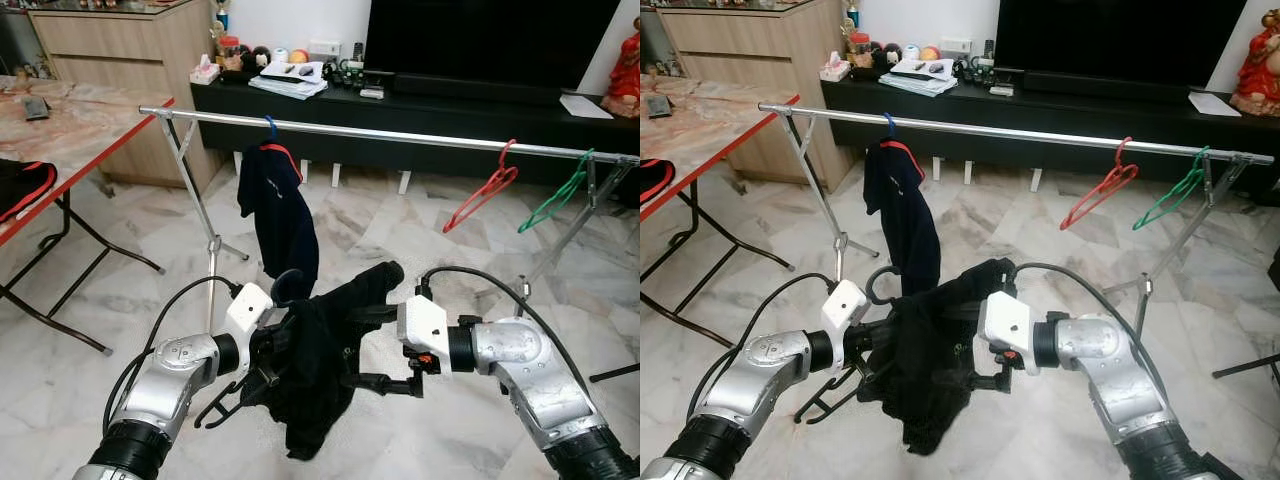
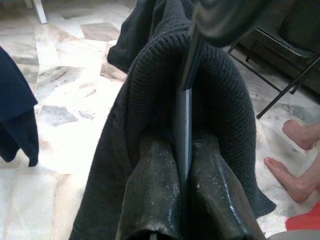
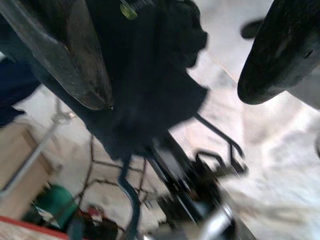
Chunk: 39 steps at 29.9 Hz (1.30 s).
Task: Hang hanger
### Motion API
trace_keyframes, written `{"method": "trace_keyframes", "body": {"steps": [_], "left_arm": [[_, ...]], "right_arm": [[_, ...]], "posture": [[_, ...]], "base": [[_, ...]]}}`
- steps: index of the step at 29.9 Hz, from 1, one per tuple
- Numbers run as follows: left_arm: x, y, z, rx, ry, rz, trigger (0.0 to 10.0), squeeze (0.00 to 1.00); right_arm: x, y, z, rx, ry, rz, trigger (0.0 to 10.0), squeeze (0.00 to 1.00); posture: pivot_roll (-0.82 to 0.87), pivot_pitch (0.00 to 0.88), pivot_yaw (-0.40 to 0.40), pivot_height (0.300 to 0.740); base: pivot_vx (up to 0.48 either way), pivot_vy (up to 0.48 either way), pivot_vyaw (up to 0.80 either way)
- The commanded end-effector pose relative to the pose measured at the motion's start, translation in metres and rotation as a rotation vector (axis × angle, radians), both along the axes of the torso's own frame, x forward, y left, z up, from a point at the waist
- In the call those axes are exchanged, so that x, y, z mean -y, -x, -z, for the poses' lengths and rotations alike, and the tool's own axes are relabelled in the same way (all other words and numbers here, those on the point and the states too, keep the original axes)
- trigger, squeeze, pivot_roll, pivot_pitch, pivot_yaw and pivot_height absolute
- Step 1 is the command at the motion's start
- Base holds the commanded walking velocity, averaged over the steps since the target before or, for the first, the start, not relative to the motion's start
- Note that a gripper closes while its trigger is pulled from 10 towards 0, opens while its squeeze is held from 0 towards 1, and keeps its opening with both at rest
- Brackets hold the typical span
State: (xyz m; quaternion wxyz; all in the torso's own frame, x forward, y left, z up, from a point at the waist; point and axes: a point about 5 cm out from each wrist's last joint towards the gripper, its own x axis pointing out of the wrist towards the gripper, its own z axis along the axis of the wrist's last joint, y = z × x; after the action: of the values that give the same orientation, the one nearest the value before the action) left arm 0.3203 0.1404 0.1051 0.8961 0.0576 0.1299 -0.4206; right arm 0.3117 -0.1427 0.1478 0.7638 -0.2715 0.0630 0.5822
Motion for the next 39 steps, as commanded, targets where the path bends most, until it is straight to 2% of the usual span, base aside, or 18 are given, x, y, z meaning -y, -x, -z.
{"method": "trace_keyframes", "body": {"steps": [1, 4, 6, 11, 15, 19, 26, 30, 32, 39], "left_arm": [[0.003, 0.001, -0.010, 0.035, 0.009, 0.053, 10.0, 0.00], [0.002, 0.004, -0.009, 0.028, -0.005, 0.078, 10.0, 0.00], [0.001, 0.006, -0.008, 0.022, -0.022, 0.094, 10.0, 0.00], [-0.001, 0.010, -0.003, 0.015, -0.079, 0.151, 10.0, 0.00], [-0.003, 0.017, -0.002, 0.046, -0.134, 0.217, 10.0, 0.00], [-0.003, 0.022, -0.005, 0.059, -0.129, 0.271, 10.0, 0.00], [0.002, 0.026, -0.012, 0.074, -0.172, 0.373, 10.0, 0.00], [0.005, 0.028, -0.016, 0.075, -0.180, 0.416, 10.0, 0.00], [0.008, 0.027, -0.018, 0.080, -0.186, 0.428, 10.0, 0.00], [0.009, 0.028, -0.020, 0.079, -0.186, 0.439, 10.0, 0.00]], "right_arm": [[0.011, -0.013, -0.002, 0.076, 0.087, 0.082, 10.0, 0.00], [0.014, -0.018, -0.011, 0.110, 0.076, 0.103, 10.0, 0.00], [0.016, -0.019, -0.019, 0.117, 0.076, 0.072, 10.0, 0.00], [0.028, -0.023, -0.024, 0.103, 0.149, 0.017, 10.0, 0.00], [0.031, -0.019, -0.020, 0.022, 0.167, -0.069, 10.0, 0.00], [0.034, -0.018, -0.011, -0.020, 0.224, -0.101, 10.0, 0.00], [0.031, -0.018, 0.000, -0.086, 0.250, -0.180, 10.0, 0.00], [0.028, -0.023, -0.005, -0.071, 0.212, -0.173, 10.0, 0.00], [0.023, -0.025, -0.012, -0.079, 0.150, -0.193, 10.0, 0.00], [0.017, -0.026, -0.010, -0.083, 0.128, -0.228, 10.0, 0.00]], "posture": [[0.02, 0.060, -0.030, 0.740], [0.02, 0.061, -0.028, 0.740], [0.02, 0.059, -0.027, 0.740], [0.01, 0.056, -0.029, 0.740], [0.01, 0.058, -0.030, 0.740], [0.02, 0.064, -0.026, 0.740], [0.02, 0.067, -0.024, 0.740], [0.02, 0.066, -0.024, 0.740], [0.02, 0.066, -0.024, 0.740], [0.03, 0.049, -0.021, 0.740]], "base": [[0.000, 0.000, 0.00], [0.000, 0.000, 0.00], [0.000, 0.000, 0.00], [0.000, 0.000, 0.00], [0.000, 0.000, 0.00], [0.000, 0.000, 0.00], [0.000, 0.000, 0.00], [0.000, 0.000, 0.00], [0.000, 0.000, 0.00], [0.000, 0.000, 0.00]]}}
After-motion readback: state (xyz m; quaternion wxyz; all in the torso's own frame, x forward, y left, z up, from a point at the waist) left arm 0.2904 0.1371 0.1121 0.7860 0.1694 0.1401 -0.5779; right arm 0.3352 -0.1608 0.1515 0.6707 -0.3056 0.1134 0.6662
